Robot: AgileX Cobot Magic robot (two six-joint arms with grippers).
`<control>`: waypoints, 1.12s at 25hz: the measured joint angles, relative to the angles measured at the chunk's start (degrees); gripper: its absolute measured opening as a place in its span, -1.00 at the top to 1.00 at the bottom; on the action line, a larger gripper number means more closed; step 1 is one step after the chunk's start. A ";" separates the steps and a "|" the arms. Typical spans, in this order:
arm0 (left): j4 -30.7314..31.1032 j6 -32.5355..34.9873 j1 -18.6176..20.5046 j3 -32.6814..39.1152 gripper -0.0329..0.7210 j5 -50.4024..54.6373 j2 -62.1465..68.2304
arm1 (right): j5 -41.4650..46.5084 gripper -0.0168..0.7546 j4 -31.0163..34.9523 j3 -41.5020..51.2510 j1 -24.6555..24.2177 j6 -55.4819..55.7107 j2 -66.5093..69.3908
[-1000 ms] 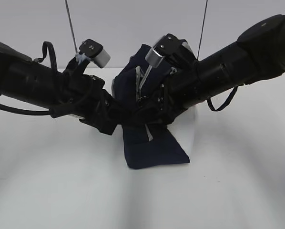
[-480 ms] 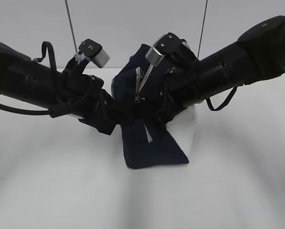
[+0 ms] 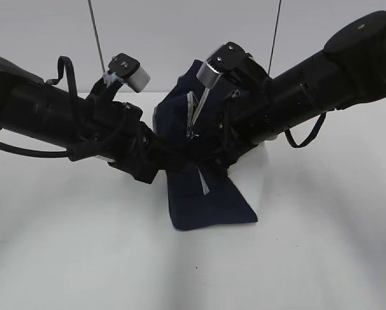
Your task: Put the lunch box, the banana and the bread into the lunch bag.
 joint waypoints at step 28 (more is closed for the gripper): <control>1.92 -0.06 0.00 0.00 0.91 0.70 0.00 | 1.75 0.41 -6.36 -2.06 0.00 3.82 -0.25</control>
